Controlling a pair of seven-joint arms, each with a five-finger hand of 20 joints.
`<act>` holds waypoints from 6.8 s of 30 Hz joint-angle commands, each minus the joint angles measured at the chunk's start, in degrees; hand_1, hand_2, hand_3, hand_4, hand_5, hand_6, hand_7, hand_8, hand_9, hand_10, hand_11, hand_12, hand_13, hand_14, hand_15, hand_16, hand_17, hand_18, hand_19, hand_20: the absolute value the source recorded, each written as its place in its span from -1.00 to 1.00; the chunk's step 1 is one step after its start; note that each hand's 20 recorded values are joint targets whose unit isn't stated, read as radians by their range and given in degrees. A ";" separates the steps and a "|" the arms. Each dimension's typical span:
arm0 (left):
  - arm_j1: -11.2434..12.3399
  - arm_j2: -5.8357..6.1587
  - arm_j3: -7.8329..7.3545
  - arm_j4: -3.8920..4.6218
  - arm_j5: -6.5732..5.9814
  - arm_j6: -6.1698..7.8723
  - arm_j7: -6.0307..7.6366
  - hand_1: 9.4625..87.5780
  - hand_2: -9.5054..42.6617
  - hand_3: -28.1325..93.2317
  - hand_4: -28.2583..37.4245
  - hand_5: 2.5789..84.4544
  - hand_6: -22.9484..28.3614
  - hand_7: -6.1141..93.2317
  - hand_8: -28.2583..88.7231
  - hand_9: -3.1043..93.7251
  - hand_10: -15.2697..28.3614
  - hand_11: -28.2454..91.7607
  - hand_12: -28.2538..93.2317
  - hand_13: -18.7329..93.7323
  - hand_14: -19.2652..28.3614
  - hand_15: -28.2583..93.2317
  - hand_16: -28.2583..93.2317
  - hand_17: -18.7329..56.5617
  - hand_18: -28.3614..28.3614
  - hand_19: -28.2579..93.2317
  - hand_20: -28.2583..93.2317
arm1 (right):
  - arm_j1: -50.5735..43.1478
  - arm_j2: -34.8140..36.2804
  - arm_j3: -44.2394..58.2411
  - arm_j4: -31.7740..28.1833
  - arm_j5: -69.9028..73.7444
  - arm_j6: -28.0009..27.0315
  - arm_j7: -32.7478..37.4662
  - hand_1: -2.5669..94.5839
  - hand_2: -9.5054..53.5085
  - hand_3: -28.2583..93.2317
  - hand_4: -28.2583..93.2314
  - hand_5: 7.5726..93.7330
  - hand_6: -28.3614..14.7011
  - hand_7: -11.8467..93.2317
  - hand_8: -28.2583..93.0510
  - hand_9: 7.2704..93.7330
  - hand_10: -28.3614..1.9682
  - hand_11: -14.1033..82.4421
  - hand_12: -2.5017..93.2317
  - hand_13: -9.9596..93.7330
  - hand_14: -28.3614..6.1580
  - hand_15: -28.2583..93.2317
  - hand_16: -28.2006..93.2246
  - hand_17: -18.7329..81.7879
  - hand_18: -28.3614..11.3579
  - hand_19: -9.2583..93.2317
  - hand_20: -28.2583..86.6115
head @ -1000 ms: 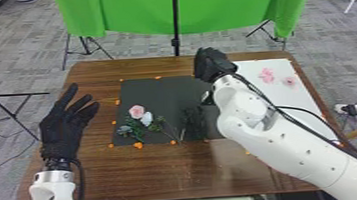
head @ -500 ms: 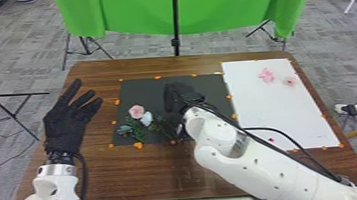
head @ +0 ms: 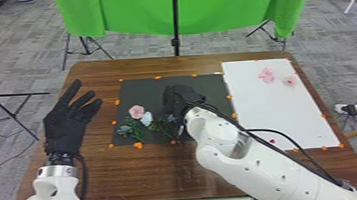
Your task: Arrange flowers
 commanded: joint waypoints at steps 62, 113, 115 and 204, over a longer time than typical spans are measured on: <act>0.21 1.20 2.84 -0.52 -0.06 0.30 -0.44 -0.64 -0.41 0.76 -0.96 -0.28 0.12 -0.60 -0.70 -0.26 0.57 -0.11 -0.33 -0.20 0.96 0.36 -0.66 -0.68 1.00 0.32 -0.08 | 14.17 21.51 -4.69 22.92 1.02 18.79 20.36 0.35 -1.00 0.57 -1.00 0.84 0.43 -0.37 -0.53 1.00 0.53 -0.44 -0.34 0.86 0.61 0.36 -0.09 0.24 -0.54 1.00 0.36; -1.49 -2.37 0.55 -0.17 3.81 -3.57 -6.15 -0.64 -0.41 0.76 -0.96 -0.27 0.13 -0.61 -0.70 -0.26 0.57 -0.11 -0.33 -0.20 0.96 0.37 -0.66 -0.68 1.00 0.33 -0.09 | 4.41 7.10 -5.30 3.81 -11.40 9.98 -5.77 -0.15 -1.00 0.84 -1.00 0.36 0.38 -0.43 -0.77 0.37 -0.03 -0.24 -0.65 0.31 0.00 0.60 -0.34 -0.14 -0.65 1.00 0.36; -1.57 -2.24 0.65 -0.16 3.75 -3.46 -5.76 -0.64 -0.40 0.76 -0.96 -0.27 0.13 -0.60 -0.70 -0.26 0.57 -0.12 -0.33 -0.20 0.96 0.37 -0.66 -0.68 1.00 0.33 -0.09 | 4.77 7.25 -5.56 3.84 -11.22 10.43 -5.68 -0.17 -1.00 0.84 -1.00 0.34 0.36 -0.43 -0.77 0.34 -0.05 -0.24 -0.65 0.29 -0.02 0.61 -0.35 -0.15 -0.66 1.00 0.37; 0.61 -3.18 -0.09 -0.45 2.96 -2.69 -5.15 -0.64 -0.40 0.76 -0.95 -0.26 0.14 -0.60 -0.70 -0.26 0.57 -0.11 -0.33 -0.20 0.96 0.37 -0.66 -0.68 1.00 0.33 -0.10 | -15.04 17.07 8.79 -9.89 -8.02 11.79 -0.91 -0.24 -1.00 0.63 -1.00 0.58 0.46 -0.51 -0.73 0.86 0.23 -0.01 -0.54 0.60 0.09 0.70 -0.22 0.04 -0.73 1.00 0.62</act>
